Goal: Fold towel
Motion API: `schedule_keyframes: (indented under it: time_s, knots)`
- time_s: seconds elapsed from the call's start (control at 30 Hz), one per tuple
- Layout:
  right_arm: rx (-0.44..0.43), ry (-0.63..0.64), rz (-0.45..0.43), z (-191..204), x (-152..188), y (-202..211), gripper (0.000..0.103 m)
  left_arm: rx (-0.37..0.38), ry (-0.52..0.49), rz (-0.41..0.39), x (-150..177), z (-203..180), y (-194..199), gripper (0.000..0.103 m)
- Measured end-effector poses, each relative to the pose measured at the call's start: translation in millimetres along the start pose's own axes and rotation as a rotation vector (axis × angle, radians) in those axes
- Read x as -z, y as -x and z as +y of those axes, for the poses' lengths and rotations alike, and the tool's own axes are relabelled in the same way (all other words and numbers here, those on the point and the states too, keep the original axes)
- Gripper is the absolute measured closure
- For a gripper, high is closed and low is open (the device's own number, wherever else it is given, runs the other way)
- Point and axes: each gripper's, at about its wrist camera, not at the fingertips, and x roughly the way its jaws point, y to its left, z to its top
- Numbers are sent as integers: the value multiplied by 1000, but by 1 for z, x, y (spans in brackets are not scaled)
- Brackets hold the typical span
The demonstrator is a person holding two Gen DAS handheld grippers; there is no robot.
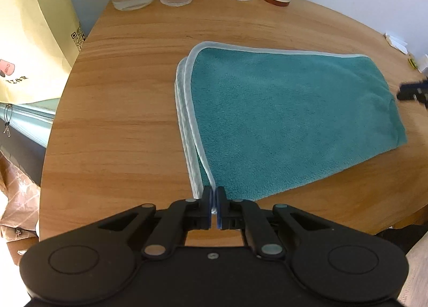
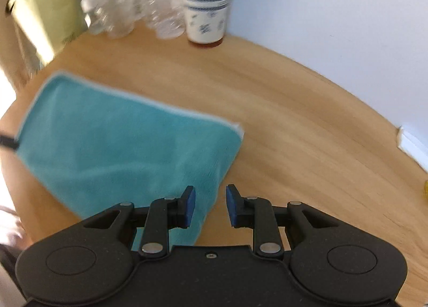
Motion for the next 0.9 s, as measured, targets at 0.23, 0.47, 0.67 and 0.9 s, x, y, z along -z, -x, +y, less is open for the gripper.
schedule_keyframes:
  time_s: [0.23,0.47,0.67,0.9]
  knots:
    - [-68,-101,14,-20,-23,-32,72,-57,-8,-77,-11,2,35,97]
    - [-106,-150,49,-30,-35,-55,70,26,-88,-88,-29,-43,20,97]
    - [-120,-178,61,-40,-41,-59,88,6,-289,-34,-29,-107,-28,97]
    - [-84,-126,29,-39,-41,-40,90,6,-349,-12,-27,-108,-31,97]
